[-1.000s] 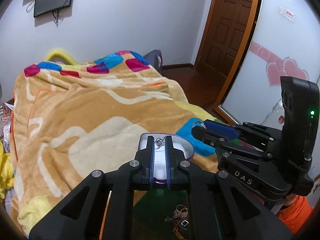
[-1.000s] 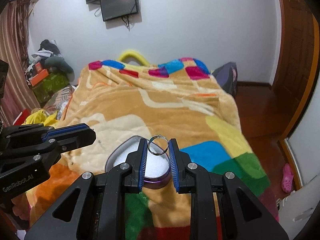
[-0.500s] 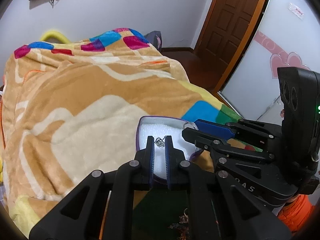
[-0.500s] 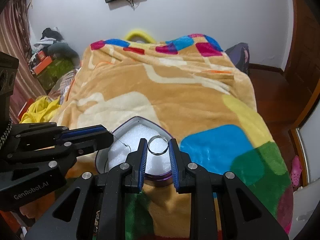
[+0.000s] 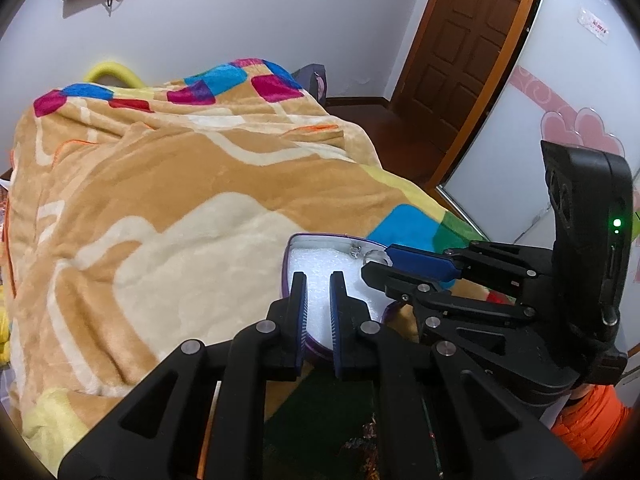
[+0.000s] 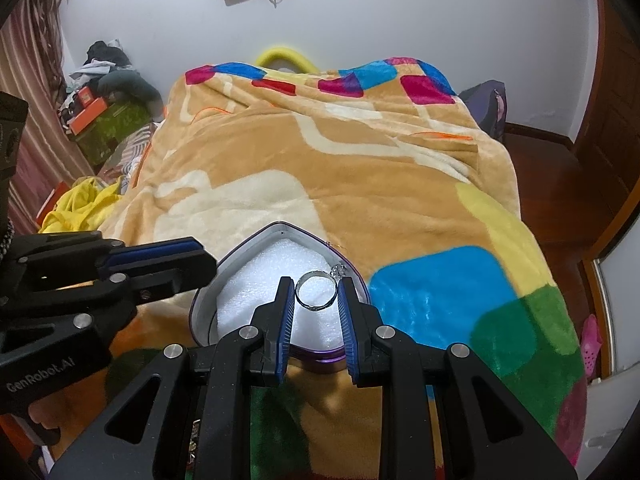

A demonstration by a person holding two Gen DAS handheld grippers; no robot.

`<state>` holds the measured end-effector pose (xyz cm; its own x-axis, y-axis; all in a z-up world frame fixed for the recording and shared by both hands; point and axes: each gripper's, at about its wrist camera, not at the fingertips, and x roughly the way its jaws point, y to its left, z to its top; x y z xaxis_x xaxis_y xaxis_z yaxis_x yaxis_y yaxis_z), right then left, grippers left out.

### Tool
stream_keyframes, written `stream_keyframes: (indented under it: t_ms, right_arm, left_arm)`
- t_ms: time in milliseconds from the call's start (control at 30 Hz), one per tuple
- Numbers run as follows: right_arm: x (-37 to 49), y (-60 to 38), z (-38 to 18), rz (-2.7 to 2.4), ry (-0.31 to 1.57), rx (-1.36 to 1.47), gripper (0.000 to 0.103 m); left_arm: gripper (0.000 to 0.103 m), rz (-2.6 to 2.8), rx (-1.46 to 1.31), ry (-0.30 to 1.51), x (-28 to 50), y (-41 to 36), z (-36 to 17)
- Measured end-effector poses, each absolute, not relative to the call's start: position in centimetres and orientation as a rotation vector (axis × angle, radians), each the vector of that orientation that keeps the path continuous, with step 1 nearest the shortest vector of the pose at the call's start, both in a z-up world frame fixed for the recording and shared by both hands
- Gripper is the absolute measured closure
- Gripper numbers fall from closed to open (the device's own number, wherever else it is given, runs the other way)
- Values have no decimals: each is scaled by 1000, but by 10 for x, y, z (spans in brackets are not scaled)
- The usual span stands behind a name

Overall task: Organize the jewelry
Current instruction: 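Lower both held pieces into the purple heart tin and open both grippers, then grasp the red-and-gold cord bracelet with the left gripper while the right gripper grasps a gold ring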

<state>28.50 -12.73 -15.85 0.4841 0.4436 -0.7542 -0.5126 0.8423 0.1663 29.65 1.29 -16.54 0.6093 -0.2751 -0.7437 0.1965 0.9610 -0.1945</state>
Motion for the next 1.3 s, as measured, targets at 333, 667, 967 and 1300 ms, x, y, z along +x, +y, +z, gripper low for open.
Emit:
stream_keyframes:
  t_ms: [333, 667, 967, 1300]
  right_arm:
    - [265, -128, -132, 573, 842, -110, 81]
    - [233, -142, -100, 543, 753, -101, 66]
    - [203, -151, -90, 514, 726, -104, 65]
    - [186, -159, -118, 492, 796, -105, 65]
  left_arm:
    - [74, -225, -68, 808, 273, 22, -138]
    - [61, -198, -28, 737, 232, 18, -108]
    - [47, -176, -18, 728, 201, 18, -102]
    - [46, -165, -17, 836, 181, 19, -143]
